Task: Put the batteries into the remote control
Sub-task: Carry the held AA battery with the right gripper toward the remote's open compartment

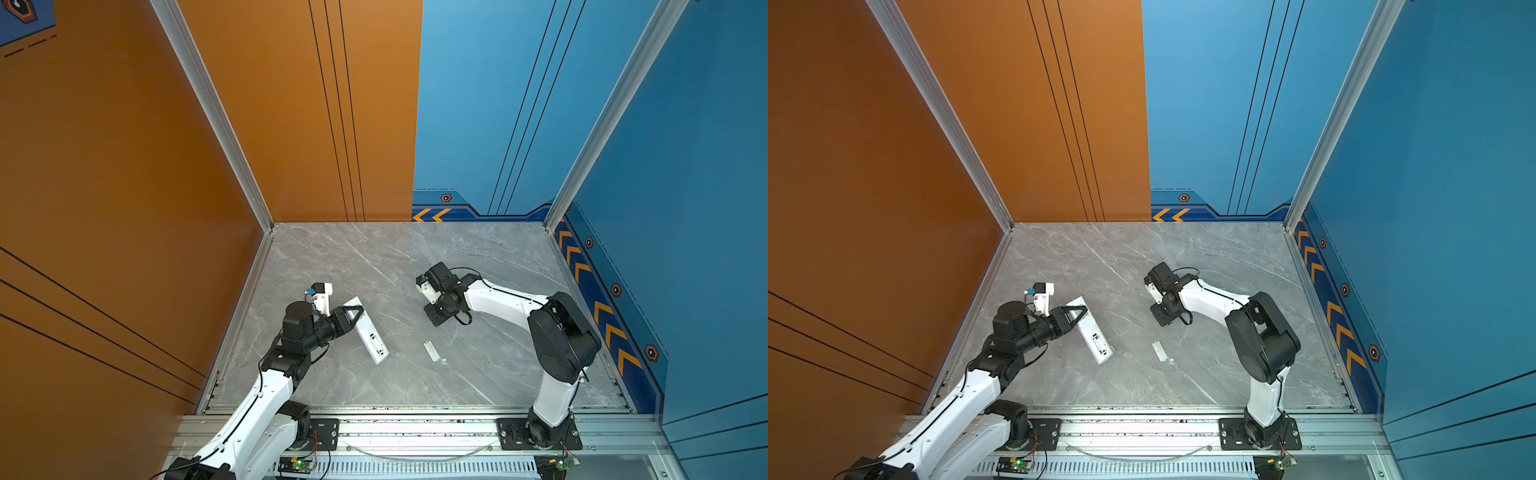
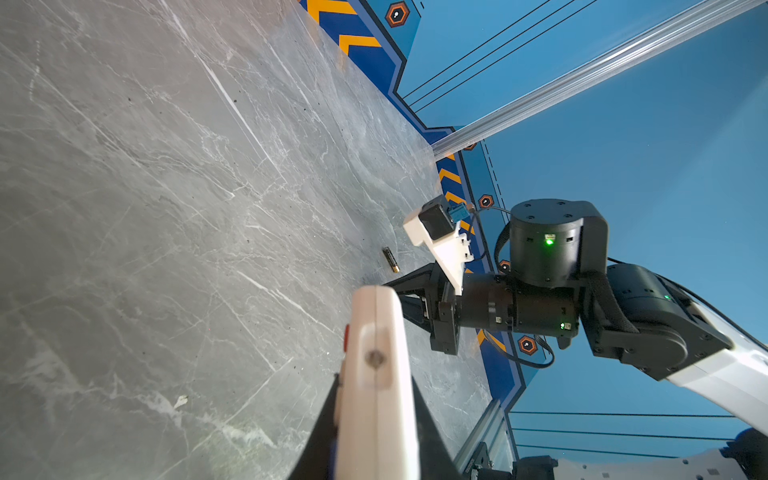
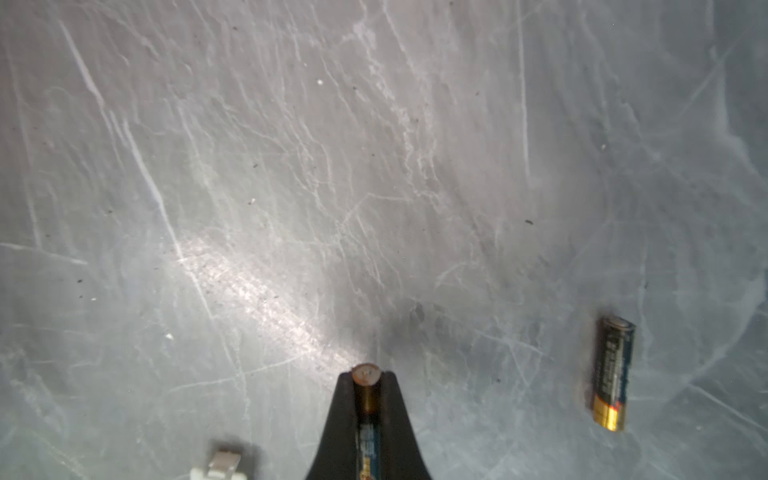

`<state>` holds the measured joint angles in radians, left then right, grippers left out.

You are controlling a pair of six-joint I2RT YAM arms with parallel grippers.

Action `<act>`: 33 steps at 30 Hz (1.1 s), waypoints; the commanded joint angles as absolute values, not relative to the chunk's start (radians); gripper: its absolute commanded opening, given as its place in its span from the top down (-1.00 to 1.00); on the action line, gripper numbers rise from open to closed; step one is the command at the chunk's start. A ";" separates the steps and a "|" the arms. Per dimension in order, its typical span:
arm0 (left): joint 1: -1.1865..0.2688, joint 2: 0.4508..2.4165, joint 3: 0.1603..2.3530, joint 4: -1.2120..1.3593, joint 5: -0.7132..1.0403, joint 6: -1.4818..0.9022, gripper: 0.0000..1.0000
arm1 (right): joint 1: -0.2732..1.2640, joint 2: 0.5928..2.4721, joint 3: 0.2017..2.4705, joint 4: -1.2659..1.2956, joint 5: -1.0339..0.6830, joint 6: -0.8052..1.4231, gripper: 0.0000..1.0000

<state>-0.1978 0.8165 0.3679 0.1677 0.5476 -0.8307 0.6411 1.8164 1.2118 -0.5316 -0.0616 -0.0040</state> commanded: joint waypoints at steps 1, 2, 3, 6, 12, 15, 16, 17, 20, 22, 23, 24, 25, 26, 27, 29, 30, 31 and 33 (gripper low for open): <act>-0.200 0.794 0.369 0.202 0.550 -0.820 1.00 | 0.656 1.756 1.178 -0.484 -0.060 -0.009 1.00; -0.199 0.790 0.367 0.206 0.551 -0.821 1.00 | 0.660 1.742 1.169 -0.474 -0.061 -0.009 1.00; -0.199 0.787 0.364 0.212 0.550 -0.824 1.00 | 0.664 1.725 1.157 -0.463 -0.063 -0.006 1.00; -0.200 0.782 0.356 0.237 0.551 -0.835 1.00 | 0.671 1.673 1.121 -0.415 -0.078 0.007 1.00; -0.202 0.776 0.354 0.257 0.556 -0.845 1.00 | 0.681 1.582 1.041 -0.297 -0.119 0.049 1.00; -0.201 0.772 0.354 0.265 0.555 -0.847 1.00 | 0.692 1.553 1.021 -0.267 -0.126 0.060 1.00; -0.201 0.769 0.354 0.268 0.555 -0.846 1.00 | 0.695 1.546 1.018 -0.261 -0.128 0.065 1.00; -0.202 0.769 0.353 0.271 0.554 -0.848 1.00 | 0.695 1.538 1.015 -0.257 -0.131 0.071 1.00; -0.201 0.768 0.348 0.286 0.551 -0.857 1.00 | 0.695 1.515 1.009 -0.245 -0.139 0.086 1.00; -0.201 0.773 0.347 0.293 0.551 -0.864 1.00 | 0.727 1.495 1.002 -0.230 -0.148 0.099 1.00; -0.202 0.775 0.347 0.294 0.551 -0.866 1.00 | 0.729 1.485 0.997 -0.220 -0.154 0.107 1.00; -0.203 0.779 0.349 0.294 0.550 -0.869 1.00 | 0.733 1.475 0.992 -0.211 -0.157 0.115 1.00; -0.203 0.782 0.349 0.297 0.551 -0.872 1.00 | 0.736 1.464 0.986 -0.197 -0.162 0.124 1.00; -0.205 0.784 0.349 0.301 0.551 -0.874 1.00 | 0.740 1.452 0.979 -0.185 -0.166 0.135 1.00; -0.205 0.784 0.349 0.304 0.551 -0.876 1.00 | 0.745 1.441 0.973 -0.174 -0.166 0.142 1.00; -0.206 0.784 0.349 0.309 0.550 -0.876 1.00 | 0.751 1.419 0.961 -0.154 -0.170 0.158 1.00; -0.206 0.785 0.347 0.312 0.549 -0.876 1.00 | 0.755 1.412 0.958 -0.150 -0.173 0.166 1.00; -0.207 0.785 0.346 0.314 0.549 -0.876 1.00 | 0.759 1.406 0.956 -0.144 -0.174 0.172 1.00; -0.207 0.785 0.344 0.320 0.549 -0.879 1.00 | 0.767 1.392 0.953 -0.143 -0.174 0.179 1.00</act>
